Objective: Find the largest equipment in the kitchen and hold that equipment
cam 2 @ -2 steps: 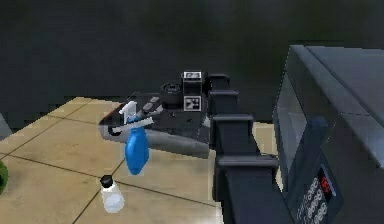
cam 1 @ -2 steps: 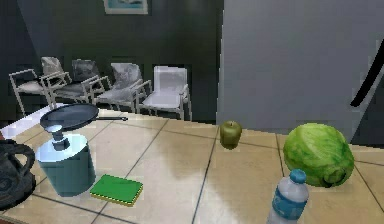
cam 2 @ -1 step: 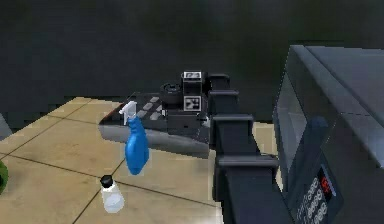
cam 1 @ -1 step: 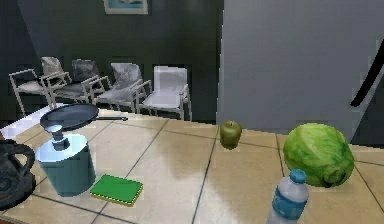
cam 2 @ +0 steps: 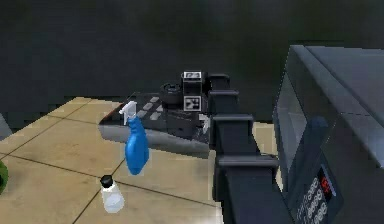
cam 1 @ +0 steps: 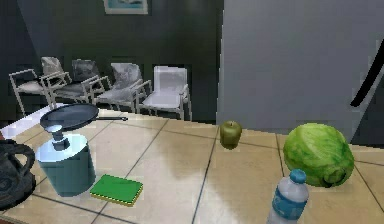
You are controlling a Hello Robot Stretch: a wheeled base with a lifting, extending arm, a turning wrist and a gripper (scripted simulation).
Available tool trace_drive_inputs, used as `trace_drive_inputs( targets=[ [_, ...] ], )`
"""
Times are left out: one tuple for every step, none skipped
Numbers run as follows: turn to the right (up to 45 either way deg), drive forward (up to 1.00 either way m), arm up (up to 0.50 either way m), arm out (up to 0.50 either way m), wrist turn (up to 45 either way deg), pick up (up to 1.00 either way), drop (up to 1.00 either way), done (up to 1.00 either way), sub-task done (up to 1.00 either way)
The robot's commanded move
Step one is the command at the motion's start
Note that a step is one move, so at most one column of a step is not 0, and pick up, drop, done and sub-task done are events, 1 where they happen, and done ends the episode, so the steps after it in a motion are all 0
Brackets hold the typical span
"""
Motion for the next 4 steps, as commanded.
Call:
trace_drive_inputs(
  targets=[
    [0.0, 0.0, -0.12, 0.0, 0.0, 0.0, 0.0, 0.0, 0.0],
    [0.0, 0.0, 0.0, 0.0, 0.0, 1.0, 0.0, 0.0, 0.0],
    [0.0, 0.0, 0.1, 0.0, 0.0, 0.0, 0.0, 0.0, 0.0],
    [0.0, 0.0, 0.0, 0.0, 0.0, 0.0, 0.0, 1.0, 0.0]
  ],
)
